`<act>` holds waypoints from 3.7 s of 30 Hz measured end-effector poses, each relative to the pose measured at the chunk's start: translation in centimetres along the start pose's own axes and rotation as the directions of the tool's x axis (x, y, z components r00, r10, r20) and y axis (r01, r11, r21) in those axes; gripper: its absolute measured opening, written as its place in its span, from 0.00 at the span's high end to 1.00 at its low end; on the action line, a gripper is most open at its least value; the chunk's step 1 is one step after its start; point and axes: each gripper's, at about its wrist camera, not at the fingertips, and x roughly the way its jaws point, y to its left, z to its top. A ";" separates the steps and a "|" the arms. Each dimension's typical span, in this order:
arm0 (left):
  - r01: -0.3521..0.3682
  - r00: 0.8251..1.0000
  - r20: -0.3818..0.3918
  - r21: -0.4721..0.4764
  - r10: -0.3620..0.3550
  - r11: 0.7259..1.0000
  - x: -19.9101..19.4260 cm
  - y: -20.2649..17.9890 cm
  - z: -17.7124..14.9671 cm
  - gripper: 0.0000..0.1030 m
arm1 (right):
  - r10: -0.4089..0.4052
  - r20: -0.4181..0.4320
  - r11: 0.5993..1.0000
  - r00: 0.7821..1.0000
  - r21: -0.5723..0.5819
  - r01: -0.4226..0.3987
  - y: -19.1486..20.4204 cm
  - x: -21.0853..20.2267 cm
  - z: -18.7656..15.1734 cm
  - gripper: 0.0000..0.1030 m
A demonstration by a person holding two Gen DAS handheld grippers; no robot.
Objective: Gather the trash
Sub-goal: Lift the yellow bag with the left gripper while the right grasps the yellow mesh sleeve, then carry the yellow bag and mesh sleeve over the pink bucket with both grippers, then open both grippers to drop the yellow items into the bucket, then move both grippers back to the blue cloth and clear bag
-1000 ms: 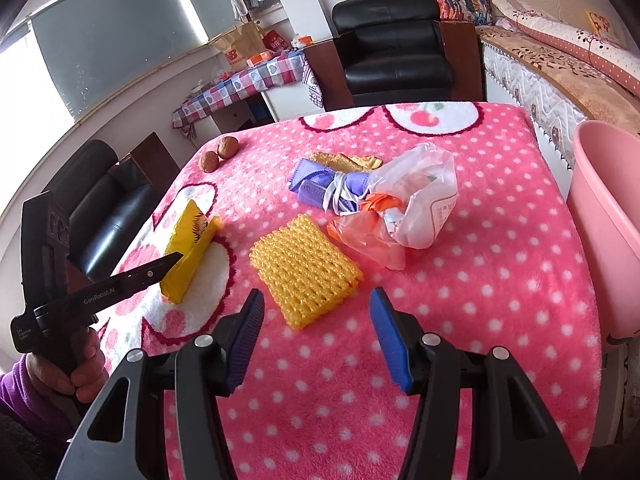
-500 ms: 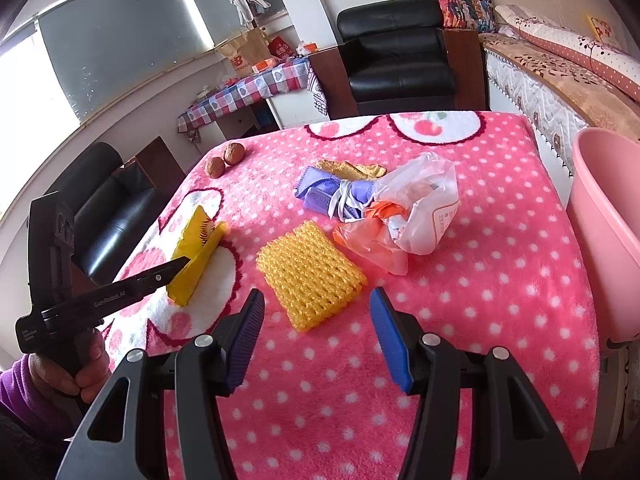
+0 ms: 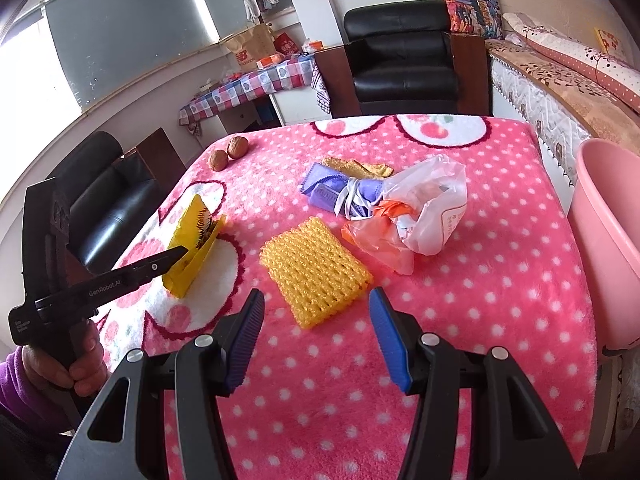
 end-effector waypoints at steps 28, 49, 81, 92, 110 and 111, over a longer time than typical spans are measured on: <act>0.028 0.999 0.020 0.015 -0.028 1.000 -0.4 -0.2 -0.1 0.92 | 0.019 -0.050 1.000 0.999 -0.023 -0.021 1.2 0.6 0.4 0.51; 0.017 0.999 0.030 -0.007 -0.016 1.000 -1.6 -0.5 0.1 0.92 | -0.029 -0.057 0.999 0.998 -0.026 0.028 1.4 -0.8 0.7 0.93; 0.460 0.887 -0.117 0.311 -0.447 0.832 6.9 -31.8 3.1 0.92 | -0.405 0.198 0.843 0.893 0.459 0.281 -21.2 -15.3 1.3 0.92; 0.466 0.884 -0.186 0.309 -0.428 0.829 10.1 -33.7 1.9 0.62 | -0.422 0.171 0.821 0.890 0.488 0.295 -24.2 -13.9 0.8 0.77; 0.323 0.940 -0.012 0.359 -0.342 0.876 1.4 -27.4 2.0 0.62 | -0.344 0.244 0.909 0.907 0.328 0.257 -12.6 -13.7 0.0 0.62; 0.304 0.945 0.007 0.360 -0.328 0.882 0.7 -26.6 1.9 0.62 | -0.330 0.242 0.916 0.912 0.316 0.247 -11.8 -13.3 0.0 0.62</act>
